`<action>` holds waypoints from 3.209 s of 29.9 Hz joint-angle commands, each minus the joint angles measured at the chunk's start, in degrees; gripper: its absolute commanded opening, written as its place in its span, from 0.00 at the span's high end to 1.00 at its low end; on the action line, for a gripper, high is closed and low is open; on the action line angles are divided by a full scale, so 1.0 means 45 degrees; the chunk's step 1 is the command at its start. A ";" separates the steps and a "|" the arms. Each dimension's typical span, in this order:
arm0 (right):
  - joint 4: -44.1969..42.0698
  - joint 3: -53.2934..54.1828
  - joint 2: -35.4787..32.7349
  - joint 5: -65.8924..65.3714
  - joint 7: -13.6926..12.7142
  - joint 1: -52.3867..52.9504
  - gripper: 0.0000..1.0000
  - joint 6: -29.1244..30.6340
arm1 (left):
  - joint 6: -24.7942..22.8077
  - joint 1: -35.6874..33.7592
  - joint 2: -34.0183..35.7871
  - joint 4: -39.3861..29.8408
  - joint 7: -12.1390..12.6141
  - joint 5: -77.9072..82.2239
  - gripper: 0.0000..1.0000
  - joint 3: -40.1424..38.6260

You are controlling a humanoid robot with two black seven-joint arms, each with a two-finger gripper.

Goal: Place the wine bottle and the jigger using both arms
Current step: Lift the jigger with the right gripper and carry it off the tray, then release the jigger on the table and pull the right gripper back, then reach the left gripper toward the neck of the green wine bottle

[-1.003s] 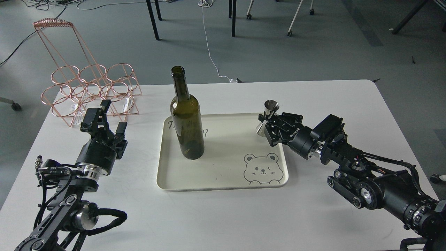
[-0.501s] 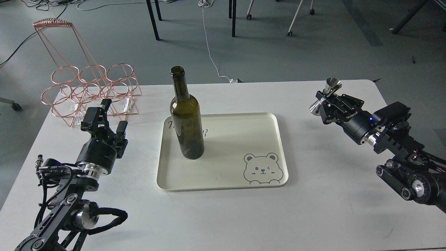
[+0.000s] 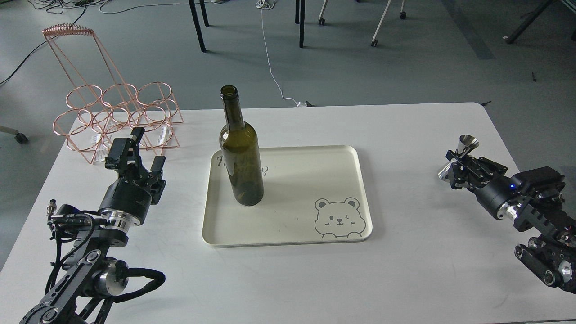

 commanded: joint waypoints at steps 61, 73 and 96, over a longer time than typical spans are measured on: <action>1.0085 -0.1833 -0.5650 1.3587 0.0001 0.1544 0.03 0.2623 | 0.0000 -0.0045 0.0037 -0.0009 -0.0485 0.0020 0.02 0.0038; 0.8873 -0.1969 -0.1135 1.9553 0.0001 0.2191 0.03 0.6687 | 0.0000 -0.0006 0.0174 -0.0009 -0.1012 0.0000 0.02 -0.0001; 0.4439 -0.2067 -0.0314 2.1195 0.0001 0.1156 0.02 1.2443 | -0.1250 -0.1058 0.5154 -0.2410 -0.2079 1.1084 0.02 0.0057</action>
